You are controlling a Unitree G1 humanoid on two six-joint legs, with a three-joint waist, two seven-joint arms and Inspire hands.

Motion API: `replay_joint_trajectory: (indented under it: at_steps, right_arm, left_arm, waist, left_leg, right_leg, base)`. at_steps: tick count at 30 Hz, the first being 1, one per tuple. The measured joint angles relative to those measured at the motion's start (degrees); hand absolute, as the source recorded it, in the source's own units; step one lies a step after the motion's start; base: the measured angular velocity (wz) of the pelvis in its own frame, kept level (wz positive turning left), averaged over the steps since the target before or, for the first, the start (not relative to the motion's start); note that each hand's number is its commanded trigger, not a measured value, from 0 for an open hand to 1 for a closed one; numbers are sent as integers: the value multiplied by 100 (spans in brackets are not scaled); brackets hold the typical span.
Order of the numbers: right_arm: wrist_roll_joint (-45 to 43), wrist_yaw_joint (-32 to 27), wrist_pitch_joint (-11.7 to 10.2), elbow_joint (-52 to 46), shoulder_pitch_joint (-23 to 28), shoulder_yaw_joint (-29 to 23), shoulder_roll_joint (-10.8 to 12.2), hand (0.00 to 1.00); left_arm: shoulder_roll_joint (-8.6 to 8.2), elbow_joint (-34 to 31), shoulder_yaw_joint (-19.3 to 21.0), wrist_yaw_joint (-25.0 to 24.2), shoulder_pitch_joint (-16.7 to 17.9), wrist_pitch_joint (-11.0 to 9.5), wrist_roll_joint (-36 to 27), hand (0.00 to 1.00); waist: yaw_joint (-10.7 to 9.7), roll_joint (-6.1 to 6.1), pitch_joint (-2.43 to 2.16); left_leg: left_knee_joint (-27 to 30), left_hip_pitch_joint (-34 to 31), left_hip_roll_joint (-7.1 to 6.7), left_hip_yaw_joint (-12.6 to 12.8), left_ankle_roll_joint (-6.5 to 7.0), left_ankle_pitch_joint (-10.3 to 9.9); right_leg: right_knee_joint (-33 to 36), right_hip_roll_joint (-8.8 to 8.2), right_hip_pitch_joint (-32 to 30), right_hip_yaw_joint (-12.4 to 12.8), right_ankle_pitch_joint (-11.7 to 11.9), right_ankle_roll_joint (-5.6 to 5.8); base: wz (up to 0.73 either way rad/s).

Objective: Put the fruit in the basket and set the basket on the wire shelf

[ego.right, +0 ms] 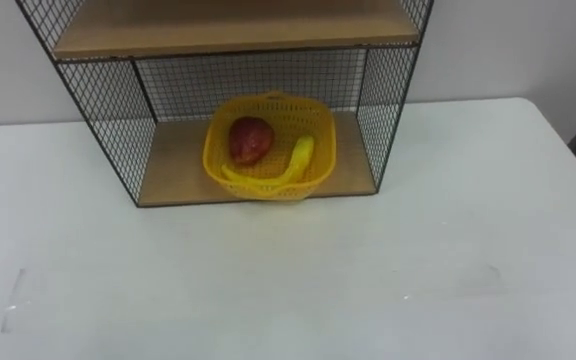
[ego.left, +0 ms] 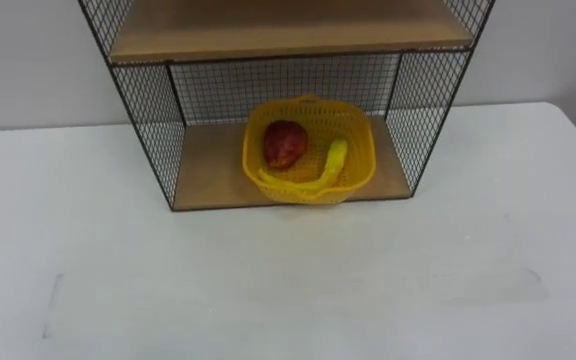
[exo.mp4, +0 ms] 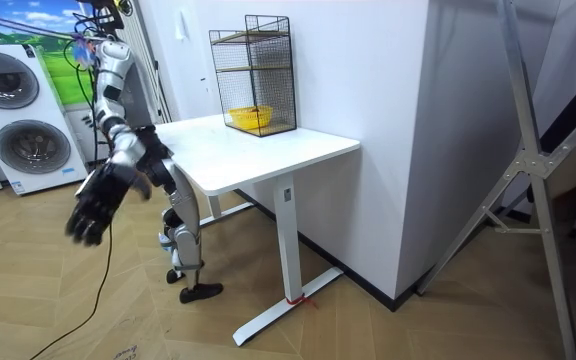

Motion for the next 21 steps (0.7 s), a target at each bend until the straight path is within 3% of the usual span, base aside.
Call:
replay_joint_trajectory:
  at_steps: [4,6,7,9,13,15,18,21]
  right_arm:
    - [225,299,-5,1290,-10,423,389,0]
    - [122,359,8,2072,-216,778,716,0]
    - [64,397,41,2277,-293,856,777,0]
    - [-326,644,329,3038,-629,1090,910,0]
    - [-1424,1160,841,3639,-1049,1897,931,0]
    - [-2614,1436,1083,3738,-1333,2562,886,0]
    - [-3725,1806,1382,3771,-1697,3260,767,0]
    - [-4419,2057,1555,3677,-1874,3669,713,0]
  left_arm:
    - [-498,1407,-534,-438,1,104,-230,0]
    - [-786,2142,-1052,-772,-105,384,-150,0]
    - [-847,2294,-1175,-891,-131,480,-56,0]
    - [-1028,2879,-1517,-1392,-297,805,913,0]
    - [-1099,3246,-2048,-2204,-433,1291,2529,0]
    - [-1098,3297,-2506,-2524,-624,1584,3587,0]
    - [-1091,3287,-3016,-2920,-939,1920,4541,0]
    - [-1089,3276,-3354,-3150,-1212,2123,5024,0]
  waist:
    - [-44,-38,-41]
    - [-62,-104,-73]
    - [-93,-123,-72]
    - [-178,-148,-61]
    - [-182,-145,-60]
    - [-156,-142,-58]
    - [-155,-119,-38]
    - [-153,-112,-27]
  left_leg:
    - [15,1,10,23,-6,-26]
    - [24,17,26,52,21,-76]
    - [23,33,25,36,21,-77]
    - [14,157,22,-20,20,-78]
    - [-10,374,22,-38,19,-78]
    - [-11,423,23,-49,17,-77]
    - [-41,534,32,-49,-47,-38]
    - [-44,531,44,-50,-78,-16]
  right_leg:
    - [-9,5,7,30,-6,0]
    - [-27,16,76,46,6,5]
    - [-38,14,105,32,10,10]
    - [-108,21,295,-5,41,53]
    - [-178,42,531,5,87,71]
    - [-243,58,598,8,122,64]
    - [-361,106,686,34,151,22]
    - [-440,136,711,46,197,2]
  base:
    - [-3]
    - [0]
    - [15]
    - [18]
    - [1]
    - [0]
    - [-4]
    - [-2]
